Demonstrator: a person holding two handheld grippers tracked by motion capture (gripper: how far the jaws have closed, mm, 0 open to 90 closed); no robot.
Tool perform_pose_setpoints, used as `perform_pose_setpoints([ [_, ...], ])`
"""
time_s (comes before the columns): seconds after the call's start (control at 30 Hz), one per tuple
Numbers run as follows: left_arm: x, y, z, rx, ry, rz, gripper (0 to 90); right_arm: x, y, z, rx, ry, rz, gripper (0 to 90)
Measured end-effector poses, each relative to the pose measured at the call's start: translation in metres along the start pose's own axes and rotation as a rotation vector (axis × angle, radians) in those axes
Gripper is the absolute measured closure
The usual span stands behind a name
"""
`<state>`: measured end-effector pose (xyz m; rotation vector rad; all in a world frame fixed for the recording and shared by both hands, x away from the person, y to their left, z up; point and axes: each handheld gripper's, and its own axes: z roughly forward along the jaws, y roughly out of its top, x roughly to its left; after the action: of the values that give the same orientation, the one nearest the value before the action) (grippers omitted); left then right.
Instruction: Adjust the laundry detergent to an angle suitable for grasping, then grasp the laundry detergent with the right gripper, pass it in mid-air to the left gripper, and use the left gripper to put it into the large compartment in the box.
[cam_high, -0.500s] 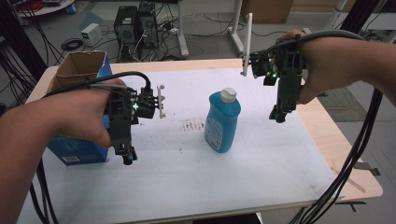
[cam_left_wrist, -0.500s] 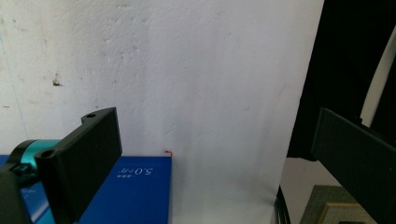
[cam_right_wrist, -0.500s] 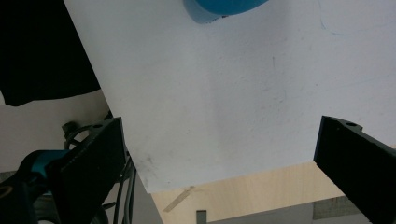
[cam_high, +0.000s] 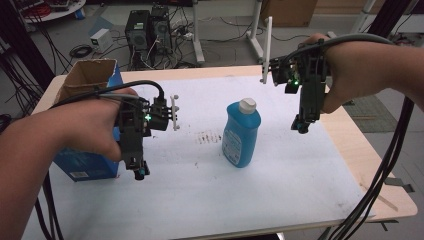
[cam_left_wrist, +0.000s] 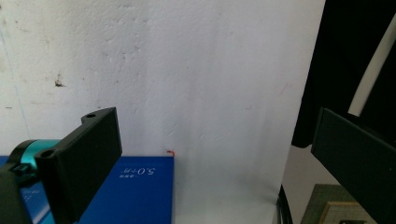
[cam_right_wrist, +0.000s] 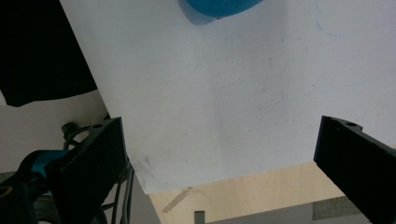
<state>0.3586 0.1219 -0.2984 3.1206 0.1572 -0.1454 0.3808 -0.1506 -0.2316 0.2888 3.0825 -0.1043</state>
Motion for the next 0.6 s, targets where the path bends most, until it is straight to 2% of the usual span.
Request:
perform_pose_setpoints([
  [0.1,0.001,0.001,-0.001,0.005,0.001,-0.014,1.7,-0.001,0.0,0.0,-0.003,0.002,-0.001,1.5],
  [0.3,0.0,0.0,-0.002,0.012,0.006,-0.016,1.7,-0.001,-0.002,0.001,-0.008,-0.001,-0.009,1.4],
  [0.43,-0.001,-0.001,-0.003,0.008,0.014,-0.008,1.7,0.002,-0.004,0.002,-0.01,-0.005,0.013,1.5],
  [0.6,-0.003,0.0,-0.004,0.008,0.018,-0.003,1.7,0.007,-0.01,0.005,-0.047,-0.015,0.037,1.5],
])
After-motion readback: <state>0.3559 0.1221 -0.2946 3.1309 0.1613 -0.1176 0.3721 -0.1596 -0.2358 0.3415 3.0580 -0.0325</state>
